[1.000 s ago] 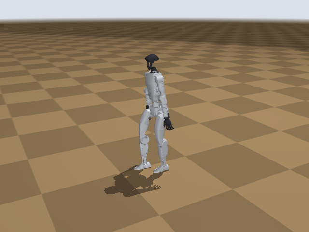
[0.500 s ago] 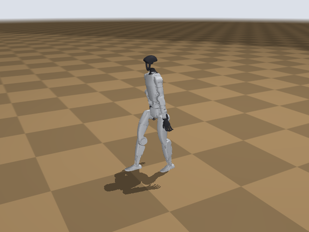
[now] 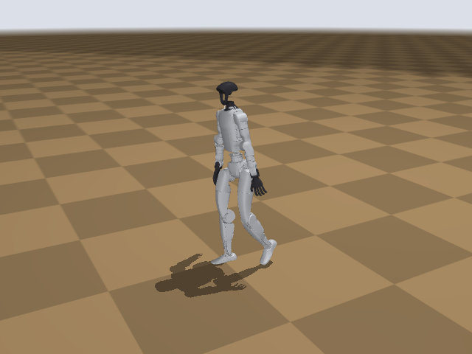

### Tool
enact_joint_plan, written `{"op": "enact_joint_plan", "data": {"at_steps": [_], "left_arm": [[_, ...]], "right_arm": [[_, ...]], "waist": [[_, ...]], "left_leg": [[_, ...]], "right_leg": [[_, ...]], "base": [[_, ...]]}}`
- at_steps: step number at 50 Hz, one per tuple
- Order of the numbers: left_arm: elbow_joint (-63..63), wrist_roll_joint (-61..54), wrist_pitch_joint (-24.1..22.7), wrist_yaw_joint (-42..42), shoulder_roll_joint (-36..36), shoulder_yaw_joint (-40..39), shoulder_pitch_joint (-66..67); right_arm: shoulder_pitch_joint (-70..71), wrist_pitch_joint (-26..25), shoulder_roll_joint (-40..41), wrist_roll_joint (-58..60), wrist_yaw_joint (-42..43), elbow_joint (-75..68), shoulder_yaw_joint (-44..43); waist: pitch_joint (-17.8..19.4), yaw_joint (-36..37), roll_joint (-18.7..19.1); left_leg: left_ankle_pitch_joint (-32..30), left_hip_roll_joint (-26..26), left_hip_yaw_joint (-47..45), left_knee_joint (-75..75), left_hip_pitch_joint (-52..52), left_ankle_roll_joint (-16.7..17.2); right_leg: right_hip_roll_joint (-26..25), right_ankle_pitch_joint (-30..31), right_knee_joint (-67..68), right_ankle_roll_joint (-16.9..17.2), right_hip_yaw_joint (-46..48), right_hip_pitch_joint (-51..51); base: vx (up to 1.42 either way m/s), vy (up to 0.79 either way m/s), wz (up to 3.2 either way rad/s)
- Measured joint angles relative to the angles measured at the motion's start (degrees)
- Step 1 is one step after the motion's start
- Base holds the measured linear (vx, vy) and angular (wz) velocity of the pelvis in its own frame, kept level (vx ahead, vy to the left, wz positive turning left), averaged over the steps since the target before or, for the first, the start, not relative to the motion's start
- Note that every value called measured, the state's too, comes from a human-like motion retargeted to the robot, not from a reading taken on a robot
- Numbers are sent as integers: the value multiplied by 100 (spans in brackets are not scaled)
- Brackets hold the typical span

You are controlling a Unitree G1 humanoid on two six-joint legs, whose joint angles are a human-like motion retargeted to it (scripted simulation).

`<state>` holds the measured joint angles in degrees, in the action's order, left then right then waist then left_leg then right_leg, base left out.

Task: Upper body actions

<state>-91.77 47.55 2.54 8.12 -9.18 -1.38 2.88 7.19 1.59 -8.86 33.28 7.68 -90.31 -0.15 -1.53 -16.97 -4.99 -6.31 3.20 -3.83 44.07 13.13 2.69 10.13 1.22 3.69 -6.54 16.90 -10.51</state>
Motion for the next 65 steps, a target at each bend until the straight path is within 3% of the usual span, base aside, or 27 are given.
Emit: {"op": "enact_joint_plan", "data": {"at_steps": [5, 13, 15, 17, 20, 25, 29, 31, 33, 34, 37, 38, 40, 43, 47, 53, 55, 57, 65], "left_arm": [[-13, -80, -27, -84, 23, -45, 104], [13, -76, 3, -91, 30, -100, 199], [33, -98, -5, -88, 41, -141, 234], [34, -127, -18, -71, 53, -182, 285], [12, -170, -14, -40, 70, -237, 403], [-138, -232, 47, -63, 22, -359, 388], [-153, -361, 95, -95, -72, -379, 201], [-100, -436, 97, -118, -116, -337, 45], [-21, -437, 112, -110, -170, -298, -150], [24, -392, 119, -86, -205, -232, -246], [191, -254, 45, -145, -331, -19, -506], [260, -246, -7, -273, -394, 47, -592], [378, -261, -84, -653, -537, 269, -835], [475, -279, -210, -1215, -687, 547, -1275], [621, -313, -414, -1577, -710, 725, -1743], [906, -318, -683, -1520, -686, 983, -2466], [972, -241, -758, -1431, -699, 1095, -2772], [1030, -152, -784, -1388, -727, 1228, -3123], [1201, -127, -830, -944, -914, 1298, -4174]], "right_arm": [[115, 44, -40, -261, -40, 185, -64], [72, 17, -140, -366, -205, 138, -25], [51, -28, -152, -285, -212, 50, 10], [15, -72, -149, -164, -229, -51, 53], [-94, -125, -120, 46, -231, -180, 108], [-278, -221, -57, 318, -242, -297, 77], [-427, -203, 5, 137, -285, -361, 20], [-426, -173, 12, 30, -357, -379, 44], [-364, -127, -6, 52, -436, -358, 102], [-341, -117, -17, 109, -441, -326, 107], [-261, -152, -44, 254, -325, -188, 204], [-223, -171, -46, 276, -261, -136, 271], [-177, -179, -37, 318, -147, -23, 278], [-163, -81, -77, 236, -74, 99, 275], [-122, -54, -219, 158, -45, 150, 258], [24, -24, -469, 33, -18, 285, 86], [88, 48, -558, -94, 45, 329, 77], [211, 95, -670, -160, 76, 349, 76], [1028, 56, -1214, 189, 60, 764, 240]], "waist": [[58, 302, 47], [443, 613, 351], [537, 675, 364], [575, 693, 287], [586, 703, 177], [468, 666, 173], [439, 578, 55], [541, 875, 22], [698, 1815, -34], [713, 1758, -8], [657, 650, 195], [715, 741, 228], [818, 642, 292], [999, 523, 302], [1241, 484, 254], [1822, 260, 126], [2055, 131, 155], [2272, 136, 300], [2962, 131, 522]], "left_leg": [[533, 577, 453, -880, 380, 148], [208, 259, -28, -3319, 590, -403], [321, 312, -12, -3807, 599, -354], [577, 465, 217, -4152, 611, -515], [537, 478, 163, -4299, 519, -785], [66, 304, -146, -4153, 422, -903], [277, 367, 181, -3866, 450, -983], [396, 257, -272, -3895, 316, -1093], [508, 113, -1428, -4115, 76, -1379], [557, 61, -1385, -4092, 84, -1355], [755, -47, -279, -3952, 165, -1029], [764, -104, -480, -3983, 146, -1097], [806, -202, -504, -3984, 135, -1082], [841, -189, -418, -3982, 127, -1075], [898, -80, -436, -3968, 169, -1096], [938, 322, -271, -3710, 571, -1135], [970, 438, -172, -3599, 759, -1103], [998, 419, -96, -3448, 1074, -1035], [1175, 343, -285, -2370, 2979, -814]], "right_leg": [[-227, -182, -17, -61, -13, 189], [-919, -528, -122, -182, 194, 762], [-1028, -617, -141, -200, 173, 912], [-1011, -712, -142, -197, 135, 1039], [-990, -872, -104, -186, 37, 1218], [-1075, -1121, 100, -107, -96, 1295], [-905, -1009, 562, 67, -82, 1217], [-848, -708, 959, 195, -359, 1084], [-956, -276, 1701, 335, -1374, 666], [-928, -33, 1958, 408, -1355, 522], [-670, 554, 2502, 512, -246, 234], [-679, 632, 2778, 485, -275, 81], [-590, 658, 3195, 393, -35, -149], [-572, 219, 3296, 599, -72, -442], [-313, -18, 2691, 839, -71, -694], [540, 99, 1103, 1217, 495, -949], [774, 464, 754, 1161, 869, -1117], [823, 309, 845, 901, 1196, -1384], [1202, -347, 2015, 825, 1000, -3296]], "base": [[27, -12, -13], [29, -7, -2], [31, -6, -18], [43, -3, -16], [46, 1, -29], [53, 7, -30], [30, 4, -25], [57, 18, -179], [25, 15, -355], [32, 24, -89], [15, 16, 201], [9, 8, 3], [10, 5, -8], [6, 2, 39], [3, 2, 23], [-12, -4, 69], [-25, -13, 111], [-34, -13, 75], [-38, -6, 23]]}}
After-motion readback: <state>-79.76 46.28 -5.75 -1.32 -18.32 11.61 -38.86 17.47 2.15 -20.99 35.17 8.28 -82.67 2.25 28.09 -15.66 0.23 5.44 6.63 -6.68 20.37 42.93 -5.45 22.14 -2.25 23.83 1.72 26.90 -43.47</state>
